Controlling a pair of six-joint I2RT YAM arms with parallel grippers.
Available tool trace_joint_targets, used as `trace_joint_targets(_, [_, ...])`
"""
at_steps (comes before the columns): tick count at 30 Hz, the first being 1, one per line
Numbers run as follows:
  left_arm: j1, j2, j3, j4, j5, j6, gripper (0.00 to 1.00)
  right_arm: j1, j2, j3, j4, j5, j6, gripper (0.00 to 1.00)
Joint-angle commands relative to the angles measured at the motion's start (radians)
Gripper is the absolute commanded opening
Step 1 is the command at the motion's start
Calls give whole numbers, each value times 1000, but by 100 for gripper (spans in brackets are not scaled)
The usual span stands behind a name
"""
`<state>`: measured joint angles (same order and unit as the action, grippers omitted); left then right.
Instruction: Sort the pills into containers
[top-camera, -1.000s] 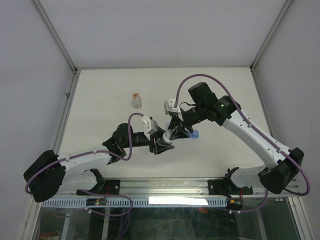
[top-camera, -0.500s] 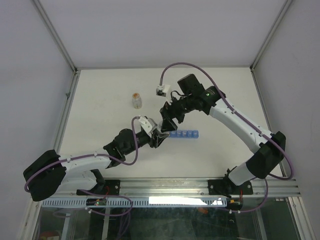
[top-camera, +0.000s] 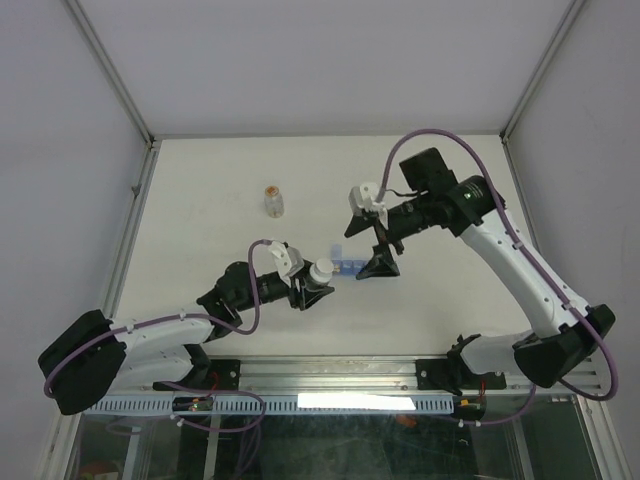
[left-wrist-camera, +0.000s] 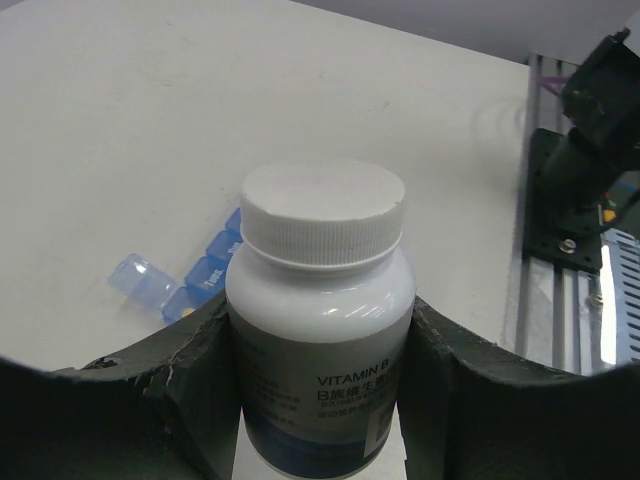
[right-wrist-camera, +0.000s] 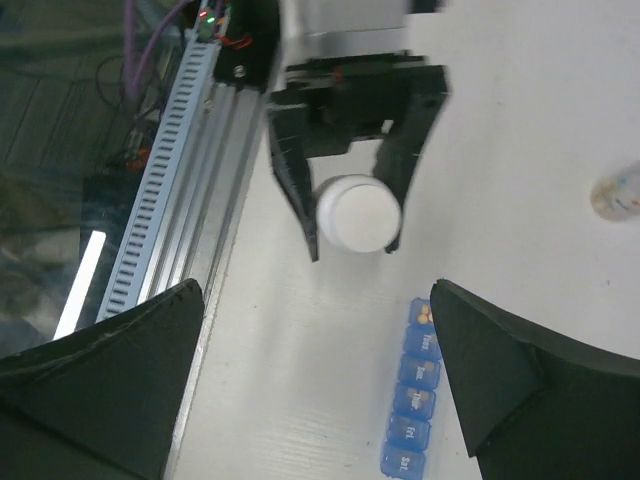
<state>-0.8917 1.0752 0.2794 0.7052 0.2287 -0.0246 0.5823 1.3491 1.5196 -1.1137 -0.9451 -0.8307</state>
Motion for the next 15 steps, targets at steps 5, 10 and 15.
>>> trace_joint_targets(5, [80, 86, 147, -13, 523, -111, 0, 14, -9, -74, -183, -129, -619, 94])
trace_joint_targets(10, [81, 140, 190, 18, 602, -135, 0, 47, 2, -89, -119, -115, -561, 87])
trace_joint_targets(15, [82, 174, 222, 23, 634, -133, 0, 84, 13, -110, -80, -99, -507, 77])
